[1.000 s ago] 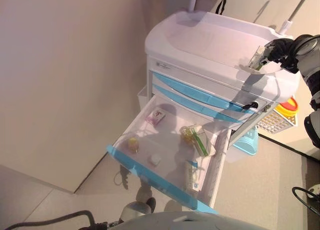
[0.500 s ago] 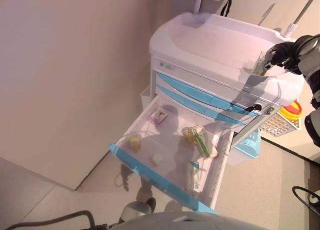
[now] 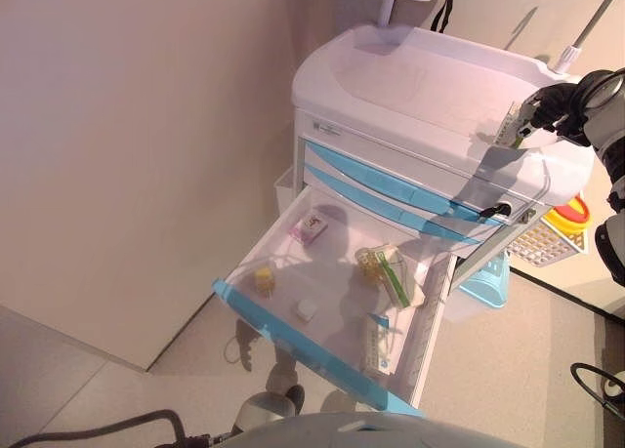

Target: Open the drawer and pick up the medicine

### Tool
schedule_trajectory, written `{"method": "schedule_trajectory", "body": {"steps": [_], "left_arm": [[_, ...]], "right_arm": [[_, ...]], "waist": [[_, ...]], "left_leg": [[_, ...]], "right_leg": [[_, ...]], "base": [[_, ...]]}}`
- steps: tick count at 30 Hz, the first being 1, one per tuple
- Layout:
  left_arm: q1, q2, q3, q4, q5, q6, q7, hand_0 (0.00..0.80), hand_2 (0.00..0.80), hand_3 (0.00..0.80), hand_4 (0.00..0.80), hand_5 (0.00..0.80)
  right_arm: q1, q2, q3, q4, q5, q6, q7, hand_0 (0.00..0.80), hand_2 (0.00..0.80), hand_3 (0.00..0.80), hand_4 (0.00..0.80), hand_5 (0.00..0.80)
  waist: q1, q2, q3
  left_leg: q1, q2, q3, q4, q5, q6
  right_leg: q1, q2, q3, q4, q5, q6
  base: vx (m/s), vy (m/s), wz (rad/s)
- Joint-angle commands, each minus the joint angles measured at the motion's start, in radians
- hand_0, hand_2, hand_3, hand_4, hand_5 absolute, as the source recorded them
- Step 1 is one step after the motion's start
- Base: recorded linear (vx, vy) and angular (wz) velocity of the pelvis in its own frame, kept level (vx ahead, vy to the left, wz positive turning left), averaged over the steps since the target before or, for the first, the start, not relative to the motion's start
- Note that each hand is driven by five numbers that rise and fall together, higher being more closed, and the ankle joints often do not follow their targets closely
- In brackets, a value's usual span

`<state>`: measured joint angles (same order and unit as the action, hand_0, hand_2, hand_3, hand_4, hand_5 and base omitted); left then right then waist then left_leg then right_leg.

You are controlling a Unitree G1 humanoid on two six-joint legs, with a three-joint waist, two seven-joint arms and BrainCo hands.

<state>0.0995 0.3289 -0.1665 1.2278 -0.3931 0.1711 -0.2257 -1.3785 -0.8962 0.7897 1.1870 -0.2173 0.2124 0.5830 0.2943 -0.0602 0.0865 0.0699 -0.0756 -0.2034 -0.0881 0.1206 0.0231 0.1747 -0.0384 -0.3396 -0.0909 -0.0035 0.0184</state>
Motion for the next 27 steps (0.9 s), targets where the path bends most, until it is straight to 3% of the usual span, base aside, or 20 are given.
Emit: {"method": "schedule_trajectory", "body": {"steps": [1, 12, 27], "left_arm": [[0.003, 0.055, -0.059, 0.021, -0.002, -0.002, -0.008, 0.000, 0.000, 0.000, 0.000, 0.000], [0.009, 0.061, -0.066, 0.010, 0.001, -0.011, -0.016, 0.000, 0.000, 0.000, 0.000, 0.000], [0.004, 0.061, -0.076, -0.002, 0.006, -0.016, -0.021, 0.000, 0.000, 0.000, 0.000, 0.000]], "right_arm": [[-0.117, -0.045, 0.052, 0.007, 0.004, 0.010, -0.095, 0.800, 0.800, 0.800, 0.800, 0.800], [-0.089, -0.053, 0.025, 0.009, 0.016, 0.009, -0.166, 0.800, 0.800, 0.800, 0.800, 0.800], [-0.038, -0.031, 0.011, 0.011, -0.013, 0.008, -0.105, 0.800, 0.800, 0.800, 0.800, 0.800]], "waist": [[0.019, -0.050, -0.017], [0.025, -0.036, -0.005], [0.025, -0.030, 0.010]], "left_leg": [[0.045, -0.011, 0.007, 0.001, -0.094, -0.015], [0.044, -0.009, 0.003, 0.003, -0.092, -0.013], [0.037, -0.005, 0.001, 0.011, -0.093, -0.013]], "right_leg": [[-0.023, -0.050, 0.030, 0.058, 0.016, 0.031], [-0.027, -0.053, 0.031, 0.068, 0.011, 0.032], [-0.036, -0.055, 0.037, 0.080, 0.004, 0.028]], "base": [[0.037, 0.001, 0.02], [0.029, 0.000, 0.01], [0.004, -0.004, 0.02]]}}
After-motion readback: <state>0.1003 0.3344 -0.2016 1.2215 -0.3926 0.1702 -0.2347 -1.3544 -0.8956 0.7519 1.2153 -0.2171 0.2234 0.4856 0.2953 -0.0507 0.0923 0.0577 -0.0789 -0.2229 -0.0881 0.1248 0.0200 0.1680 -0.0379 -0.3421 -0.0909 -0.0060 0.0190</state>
